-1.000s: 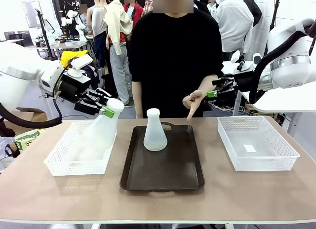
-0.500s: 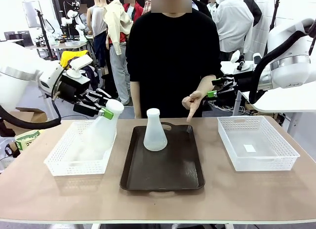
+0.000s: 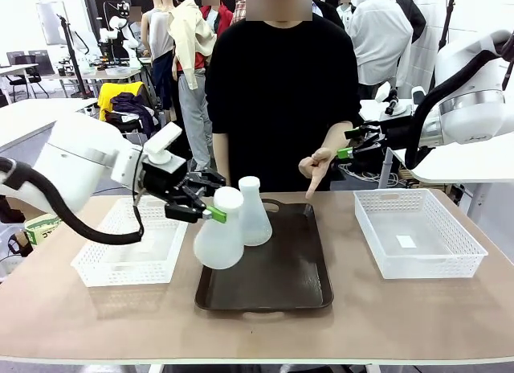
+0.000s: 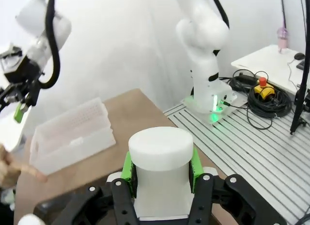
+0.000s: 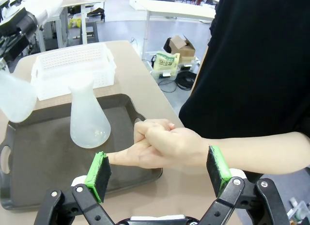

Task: Prepare the laboratory tools.
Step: Place the picked Big flask upright in the Handle tray as directed by the person.

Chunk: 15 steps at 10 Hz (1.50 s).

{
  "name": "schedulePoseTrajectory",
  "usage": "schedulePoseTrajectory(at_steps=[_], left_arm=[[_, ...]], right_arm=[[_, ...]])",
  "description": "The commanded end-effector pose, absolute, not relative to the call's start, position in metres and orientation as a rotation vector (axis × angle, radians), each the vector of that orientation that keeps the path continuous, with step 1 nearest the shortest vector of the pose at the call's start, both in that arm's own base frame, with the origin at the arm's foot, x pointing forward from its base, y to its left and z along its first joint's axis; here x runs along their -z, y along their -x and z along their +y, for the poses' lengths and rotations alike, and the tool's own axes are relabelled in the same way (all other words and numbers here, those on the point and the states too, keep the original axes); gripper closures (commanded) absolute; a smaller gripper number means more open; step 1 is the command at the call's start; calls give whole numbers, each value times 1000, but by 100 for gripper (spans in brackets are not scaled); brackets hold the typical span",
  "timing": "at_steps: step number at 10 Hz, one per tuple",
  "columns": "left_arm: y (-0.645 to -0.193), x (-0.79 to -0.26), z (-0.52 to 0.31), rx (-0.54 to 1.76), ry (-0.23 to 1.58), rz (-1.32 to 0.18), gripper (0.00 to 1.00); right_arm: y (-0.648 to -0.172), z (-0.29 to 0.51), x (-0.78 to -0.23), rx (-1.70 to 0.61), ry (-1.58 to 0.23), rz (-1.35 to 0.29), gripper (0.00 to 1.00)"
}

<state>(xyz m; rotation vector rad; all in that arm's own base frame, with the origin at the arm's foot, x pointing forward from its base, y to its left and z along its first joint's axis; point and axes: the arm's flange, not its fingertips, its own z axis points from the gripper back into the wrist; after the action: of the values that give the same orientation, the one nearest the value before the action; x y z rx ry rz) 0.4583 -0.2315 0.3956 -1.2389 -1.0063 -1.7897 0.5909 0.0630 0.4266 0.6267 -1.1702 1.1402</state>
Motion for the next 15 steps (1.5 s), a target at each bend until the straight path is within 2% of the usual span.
schedulePoseTrajectory(at_steps=[1,3,6,10,13,15], left_arm=[[-475,-389,-240,1837,1267,-1158,100],[-488,-373,-252,1806,1361,-1226,100],[-507,-349,-264,1712,1557,-1175,100],[-528,-319,-273,1674,1553,-1030,100],[-526,-314,-276,1670,1524,-981,100],[-528,-311,-274,1659,1522,-960,61]], right_arm=[[-590,63,-425,-1143,-630,-1166,0],[-590,63,-425,-1143,-630,-1166,0],[-590,63,-425,-1143,-630,-1166,0],[-590,63,-425,-1143,-630,-1166,0],[-590,63,-425,-1143,-630,-1166,0],[-590,63,-425,-1143,-630,-1166,0]])
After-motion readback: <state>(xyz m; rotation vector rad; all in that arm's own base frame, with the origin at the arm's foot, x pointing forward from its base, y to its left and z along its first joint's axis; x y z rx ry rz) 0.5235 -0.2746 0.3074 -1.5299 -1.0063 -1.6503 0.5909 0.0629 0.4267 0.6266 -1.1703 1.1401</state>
